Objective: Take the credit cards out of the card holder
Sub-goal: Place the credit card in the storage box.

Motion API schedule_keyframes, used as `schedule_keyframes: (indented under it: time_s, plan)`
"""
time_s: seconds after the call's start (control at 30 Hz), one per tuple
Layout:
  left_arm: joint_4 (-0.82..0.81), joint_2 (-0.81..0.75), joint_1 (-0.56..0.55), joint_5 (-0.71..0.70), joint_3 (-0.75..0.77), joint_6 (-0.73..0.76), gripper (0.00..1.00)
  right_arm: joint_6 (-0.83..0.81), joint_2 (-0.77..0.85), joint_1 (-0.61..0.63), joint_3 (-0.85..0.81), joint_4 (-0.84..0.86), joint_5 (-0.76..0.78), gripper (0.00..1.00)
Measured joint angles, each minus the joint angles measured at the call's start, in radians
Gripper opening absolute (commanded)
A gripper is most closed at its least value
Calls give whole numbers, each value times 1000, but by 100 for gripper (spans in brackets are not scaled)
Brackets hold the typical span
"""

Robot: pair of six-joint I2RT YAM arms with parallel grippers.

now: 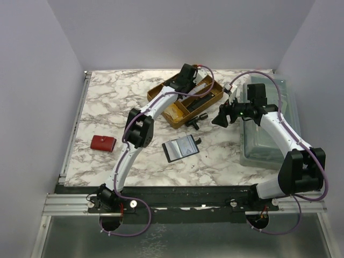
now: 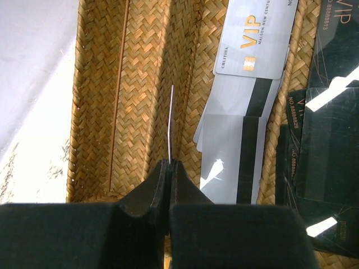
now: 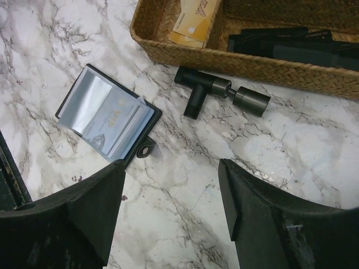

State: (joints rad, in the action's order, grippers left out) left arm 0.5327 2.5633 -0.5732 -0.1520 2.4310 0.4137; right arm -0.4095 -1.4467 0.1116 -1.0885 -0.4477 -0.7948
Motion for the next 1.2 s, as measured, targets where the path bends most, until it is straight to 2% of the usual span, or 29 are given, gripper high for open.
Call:
schedule_keyframes:
  time_s: [0.1,0.3,0.37,0.6,0.7,0.8,0.97,1.07,1.2]
  plan:
    - [-13,7,-10,-14,0,4,13,0,2,-4,1,5,-6,73]
    - [-31,9,-29,-24,-1,-4,39,1,3,-13,2,6,-13,74]
    - [-34,9,-31,-25,-1,-19,45,1,3,-16,3,6,-16,74]
    - [-37,7,-36,-5,-1,-128,46,2,3,-16,5,6,-35,74]
    - [-36,-17,-34,26,-31,-166,43,2,3,-20,6,6,-42,74]
    - [-27,-87,-18,115,-105,-247,43,1,3,-25,8,6,-55,74]
    - [-31,-262,32,300,-243,-428,54,-23,3,-29,14,5,-98,74]
    - [-59,-418,85,404,-393,-536,55,-60,12,-29,39,8,-144,74]
    - [-176,-682,137,463,-731,-638,57,-111,41,-29,92,10,-202,74]
